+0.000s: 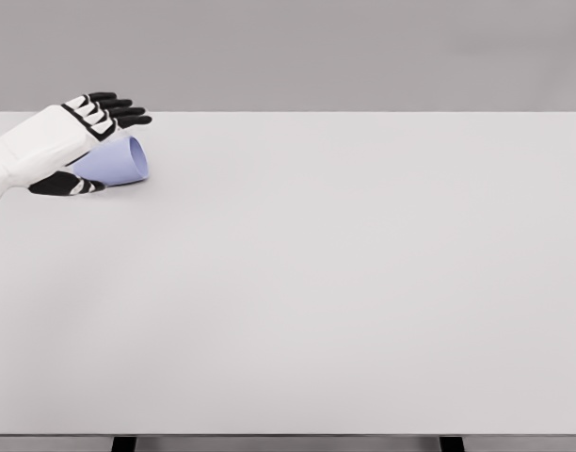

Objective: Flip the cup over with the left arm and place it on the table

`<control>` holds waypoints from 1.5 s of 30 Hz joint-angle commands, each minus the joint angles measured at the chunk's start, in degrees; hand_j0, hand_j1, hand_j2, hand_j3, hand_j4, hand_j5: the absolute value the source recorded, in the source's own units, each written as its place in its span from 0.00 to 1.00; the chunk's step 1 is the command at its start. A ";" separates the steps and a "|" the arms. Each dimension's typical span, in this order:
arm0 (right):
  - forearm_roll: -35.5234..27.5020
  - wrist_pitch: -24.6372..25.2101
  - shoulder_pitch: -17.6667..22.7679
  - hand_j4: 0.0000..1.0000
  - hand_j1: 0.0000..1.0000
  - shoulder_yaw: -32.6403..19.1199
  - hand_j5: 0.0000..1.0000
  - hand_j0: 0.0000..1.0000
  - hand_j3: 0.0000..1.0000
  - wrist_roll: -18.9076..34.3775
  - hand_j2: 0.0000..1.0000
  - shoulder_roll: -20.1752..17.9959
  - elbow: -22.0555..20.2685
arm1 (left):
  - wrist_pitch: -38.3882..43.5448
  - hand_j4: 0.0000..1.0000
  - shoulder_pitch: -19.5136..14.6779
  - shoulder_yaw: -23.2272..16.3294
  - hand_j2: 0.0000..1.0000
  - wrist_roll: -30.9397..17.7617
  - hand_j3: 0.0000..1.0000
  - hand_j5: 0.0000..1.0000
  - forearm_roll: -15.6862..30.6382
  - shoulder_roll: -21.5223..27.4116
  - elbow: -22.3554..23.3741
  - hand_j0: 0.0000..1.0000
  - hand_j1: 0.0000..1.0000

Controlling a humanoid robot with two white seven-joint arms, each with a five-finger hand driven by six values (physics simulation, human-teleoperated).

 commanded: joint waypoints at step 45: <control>0.02 0.00 0.17 1.00 1.00 -0.10 1.00 1.00 1.00 0.03 1.00 0.00 0.06 | 49.65 1.00 -9.49 -19.29 1.00 0.81 1.00 1.00 19.28 -2.91 -3.23 1.00 1.00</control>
